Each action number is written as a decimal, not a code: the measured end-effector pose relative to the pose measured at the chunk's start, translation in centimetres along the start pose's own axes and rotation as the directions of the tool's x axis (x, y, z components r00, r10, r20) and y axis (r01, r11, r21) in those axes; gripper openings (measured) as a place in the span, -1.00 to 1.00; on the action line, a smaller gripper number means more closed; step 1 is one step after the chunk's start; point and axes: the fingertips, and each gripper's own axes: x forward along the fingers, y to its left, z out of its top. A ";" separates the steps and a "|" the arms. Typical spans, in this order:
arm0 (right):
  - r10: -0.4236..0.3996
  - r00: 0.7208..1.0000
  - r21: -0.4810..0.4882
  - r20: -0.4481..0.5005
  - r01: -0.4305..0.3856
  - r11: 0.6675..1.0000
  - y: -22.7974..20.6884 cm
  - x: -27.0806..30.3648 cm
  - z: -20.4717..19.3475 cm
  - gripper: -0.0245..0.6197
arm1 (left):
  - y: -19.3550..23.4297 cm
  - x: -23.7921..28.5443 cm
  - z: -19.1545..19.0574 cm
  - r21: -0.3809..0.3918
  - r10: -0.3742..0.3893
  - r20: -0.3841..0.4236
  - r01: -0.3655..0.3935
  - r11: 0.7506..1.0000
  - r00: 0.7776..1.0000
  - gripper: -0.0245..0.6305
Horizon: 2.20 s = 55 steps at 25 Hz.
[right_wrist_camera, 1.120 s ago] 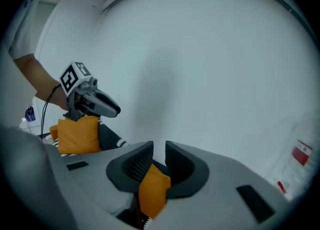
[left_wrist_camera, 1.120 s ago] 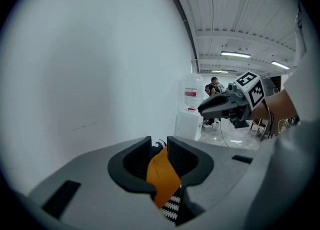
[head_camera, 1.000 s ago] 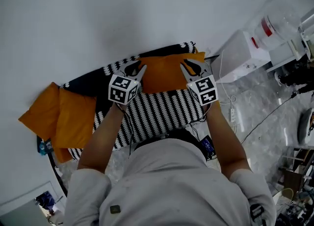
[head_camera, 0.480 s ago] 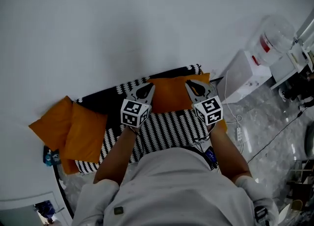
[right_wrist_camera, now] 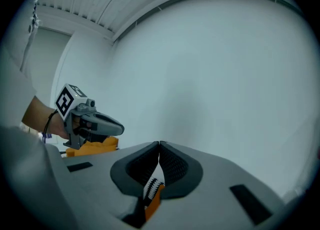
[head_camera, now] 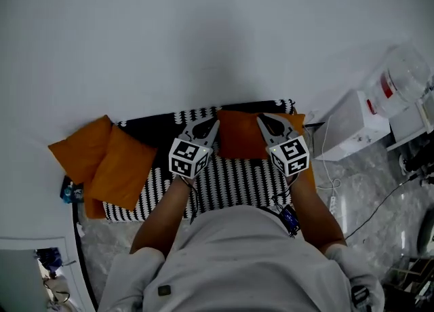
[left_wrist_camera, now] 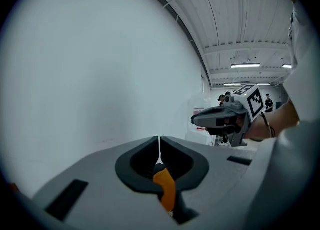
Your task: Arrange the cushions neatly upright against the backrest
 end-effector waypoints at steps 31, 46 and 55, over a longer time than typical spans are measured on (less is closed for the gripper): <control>0.722 0.690 -0.157 0.044 -0.709 0.688 22.0 5.7 2.4 -0.84 | 0.4 -21.2 -6.0 -0.164 0.607 -0.053 -0.607 0.778 0.793 -0.90; 0.813 0.582 -0.218 0.014 -0.792 0.571 45.9 8.4 6.6 -0.84 | 5.9 -44.9 -9.9 -0.207 0.740 -0.023 -0.728 0.654 0.672 -0.90; 0.858 0.513 -0.223 -0.034 -0.840 0.494 56.8 9.8 7.3 -0.84 | 8.5 -56.5 -13.0 -0.237 0.802 -0.056 -0.789 0.567 0.594 -0.90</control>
